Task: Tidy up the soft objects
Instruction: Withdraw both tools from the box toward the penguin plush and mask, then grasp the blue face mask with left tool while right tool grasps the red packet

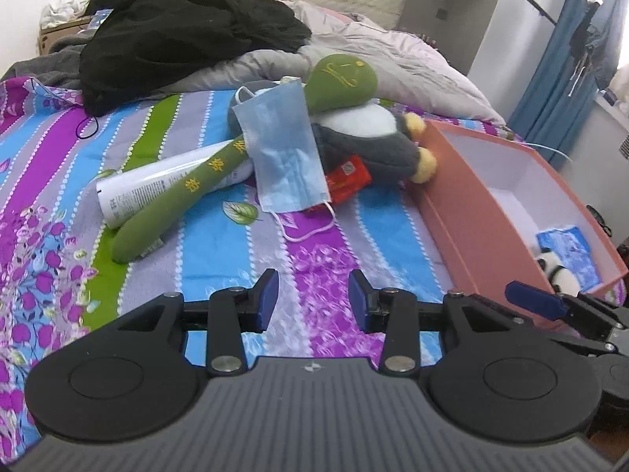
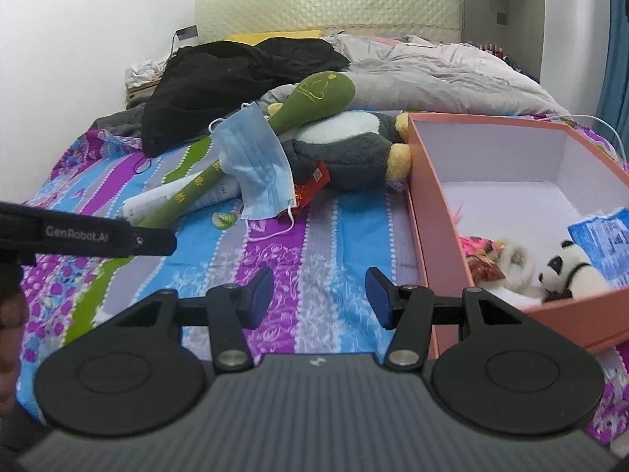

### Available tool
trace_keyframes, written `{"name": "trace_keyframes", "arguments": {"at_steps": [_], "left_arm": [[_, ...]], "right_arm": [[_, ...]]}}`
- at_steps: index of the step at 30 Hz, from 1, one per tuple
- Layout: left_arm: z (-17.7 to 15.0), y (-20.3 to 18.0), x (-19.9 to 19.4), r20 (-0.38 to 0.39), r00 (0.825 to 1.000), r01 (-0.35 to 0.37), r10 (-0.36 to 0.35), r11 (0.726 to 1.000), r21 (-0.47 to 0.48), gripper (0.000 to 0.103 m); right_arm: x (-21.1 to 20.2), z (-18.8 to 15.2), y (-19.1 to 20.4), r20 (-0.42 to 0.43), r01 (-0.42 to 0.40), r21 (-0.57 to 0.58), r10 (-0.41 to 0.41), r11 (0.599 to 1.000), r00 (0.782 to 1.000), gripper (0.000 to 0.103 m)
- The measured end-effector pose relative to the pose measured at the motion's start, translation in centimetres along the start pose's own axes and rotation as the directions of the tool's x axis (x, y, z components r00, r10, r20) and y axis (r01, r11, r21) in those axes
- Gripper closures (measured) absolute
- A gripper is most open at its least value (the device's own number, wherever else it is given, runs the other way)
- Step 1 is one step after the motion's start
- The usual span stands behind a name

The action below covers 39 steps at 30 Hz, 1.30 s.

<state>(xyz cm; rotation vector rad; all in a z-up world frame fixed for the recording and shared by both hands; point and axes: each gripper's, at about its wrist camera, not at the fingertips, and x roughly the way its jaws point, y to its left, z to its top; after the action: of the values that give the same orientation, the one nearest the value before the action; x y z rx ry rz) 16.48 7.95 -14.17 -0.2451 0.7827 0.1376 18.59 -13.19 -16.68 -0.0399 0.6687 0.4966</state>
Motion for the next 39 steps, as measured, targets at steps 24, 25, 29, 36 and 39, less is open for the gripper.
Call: {"name": "trace_keyframes", "arguments": {"at_steps": [24,25,29,36,39], "left_arm": [[4.3,3.7,12.2,-0.027,1.0,-0.017,0.015,0.997,-0.079,0.049],[4.5,3.7,13.0,-0.027,1.0,-0.015,0.013,0.997,-0.082,0.048],[5.3,3.8,15.6,-0.023,1.0,-0.022,0.02,0.995,-0.097,0.042],[6.1,4.9,18.5,-0.004,0.999,0.05,-0.051,0.984,-0.173,0.04],[6.8,5.3,19.2,0.016,0.997,0.081,-0.079,0.974,-0.21,0.04]], "right_arm": [[13.1,2.3,-1.6,-0.013,0.059,0.083,-0.058,0.995,0.998,0.05],[13.5,2.4,-1.7,-0.004,0.049,0.099,-0.049,0.994,0.999,0.05],[15.1,3.1,-2.0,0.024,-0.009,0.16,0.005,0.987,1.0,0.05],[18.4,3.5,-2.7,0.051,-0.083,0.281,0.072,0.956,0.996,0.057],[19.4,3.5,-2.8,0.055,-0.108,0.303,0.096,0.947,0.994,0.061]]}}
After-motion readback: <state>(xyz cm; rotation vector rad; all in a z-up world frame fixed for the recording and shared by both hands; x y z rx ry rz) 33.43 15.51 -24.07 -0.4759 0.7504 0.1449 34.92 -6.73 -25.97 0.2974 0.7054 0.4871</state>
